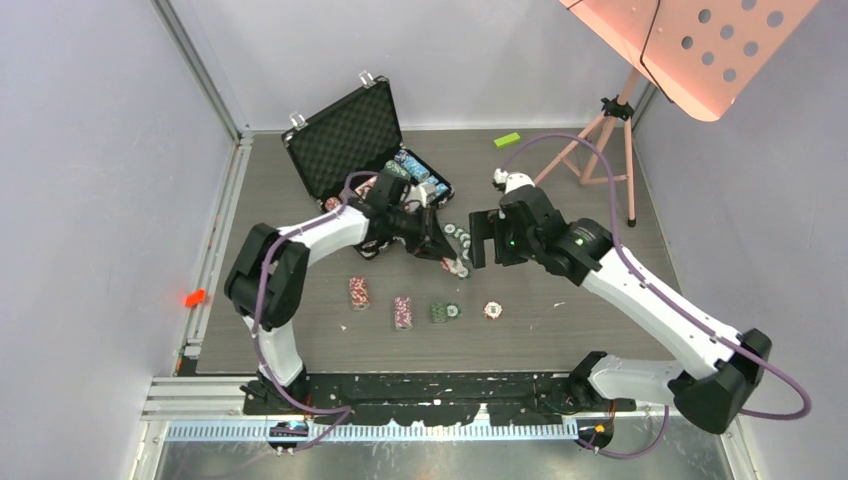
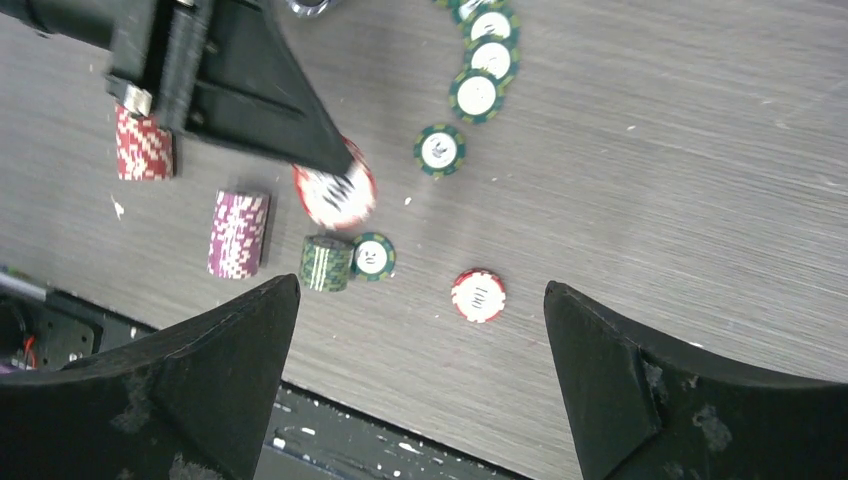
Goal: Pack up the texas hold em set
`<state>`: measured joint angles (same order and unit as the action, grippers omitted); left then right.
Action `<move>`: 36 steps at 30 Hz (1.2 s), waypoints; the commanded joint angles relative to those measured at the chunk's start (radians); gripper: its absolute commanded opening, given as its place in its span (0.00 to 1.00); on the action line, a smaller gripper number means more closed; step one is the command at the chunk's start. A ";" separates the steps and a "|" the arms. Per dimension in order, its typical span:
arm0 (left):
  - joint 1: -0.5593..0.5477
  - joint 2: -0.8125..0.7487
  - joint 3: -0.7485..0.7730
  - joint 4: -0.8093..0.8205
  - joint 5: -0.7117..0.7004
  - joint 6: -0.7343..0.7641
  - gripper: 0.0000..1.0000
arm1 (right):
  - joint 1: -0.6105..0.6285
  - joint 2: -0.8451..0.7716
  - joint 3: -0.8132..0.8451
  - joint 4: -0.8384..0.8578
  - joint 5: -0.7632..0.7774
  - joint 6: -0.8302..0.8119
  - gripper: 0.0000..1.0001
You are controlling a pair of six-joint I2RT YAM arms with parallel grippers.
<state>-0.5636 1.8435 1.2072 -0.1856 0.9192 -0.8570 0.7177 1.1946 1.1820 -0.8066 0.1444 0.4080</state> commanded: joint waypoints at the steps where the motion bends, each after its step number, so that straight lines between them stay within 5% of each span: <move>1: 0.079 -0.131 0.063 -0.219 -0.303 0.231 0.00 | -0.003 -0.112 -0.032 0.037 0.189 0.053 0.99; 12: 0.125 -0.271 0.045 -0.282 -1.161 0.459 0.00 | -0.009 -0.193 -0.085 0.056 0.260 0.090 1.00; 18: 0.126 -0.235 0.052 -0.269 -1.448 0.518 0.00 | -0.010 -0.159 -0.068 0.058 0.202 0.092 1.00; 24: 0.134 -0.174 0.093 -0.268 -1.466 0.442 0.00 | -0.011 -0.163 -0.077 0.061 0.192 0.093 1.00; 36: 0.140 -0.159 0.014 -0.087 -1.283 0.881 0.00 | -0.011 -0.191 -0.066 0.051 0.177 0.106 1.00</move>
<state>-0.4297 1.6997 1.2579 -0.3676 -0.4503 -0.1707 0.7101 1.0317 1.1011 -0.7788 0.3225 0.5037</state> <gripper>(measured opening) 0.182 0.996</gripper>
